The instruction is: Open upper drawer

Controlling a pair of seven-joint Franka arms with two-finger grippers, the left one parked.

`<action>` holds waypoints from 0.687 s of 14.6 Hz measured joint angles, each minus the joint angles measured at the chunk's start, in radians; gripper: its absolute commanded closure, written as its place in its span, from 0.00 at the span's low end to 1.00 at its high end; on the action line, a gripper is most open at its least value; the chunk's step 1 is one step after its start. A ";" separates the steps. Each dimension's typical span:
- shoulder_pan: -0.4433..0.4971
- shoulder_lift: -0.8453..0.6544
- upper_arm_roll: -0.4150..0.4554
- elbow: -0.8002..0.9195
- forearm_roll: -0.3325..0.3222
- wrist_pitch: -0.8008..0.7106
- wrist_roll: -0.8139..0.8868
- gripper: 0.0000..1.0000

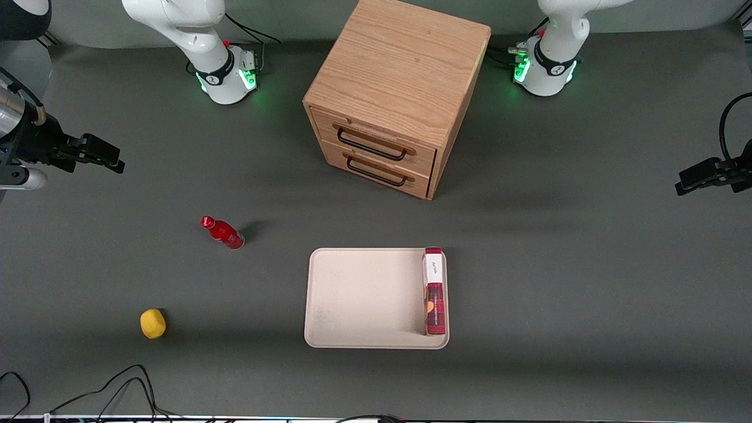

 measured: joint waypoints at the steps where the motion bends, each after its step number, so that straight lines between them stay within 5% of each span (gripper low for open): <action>1: 0.000 0.000 0.000 0.000 0.000 0.000 0.000 0.00; 5: 0.000 0.000 -0.001 -0.001 0.007 0.001 0.000 0.00; 10: 0.010 0.010 0.010 -0.011 0.153 0.003 -0.002 0.00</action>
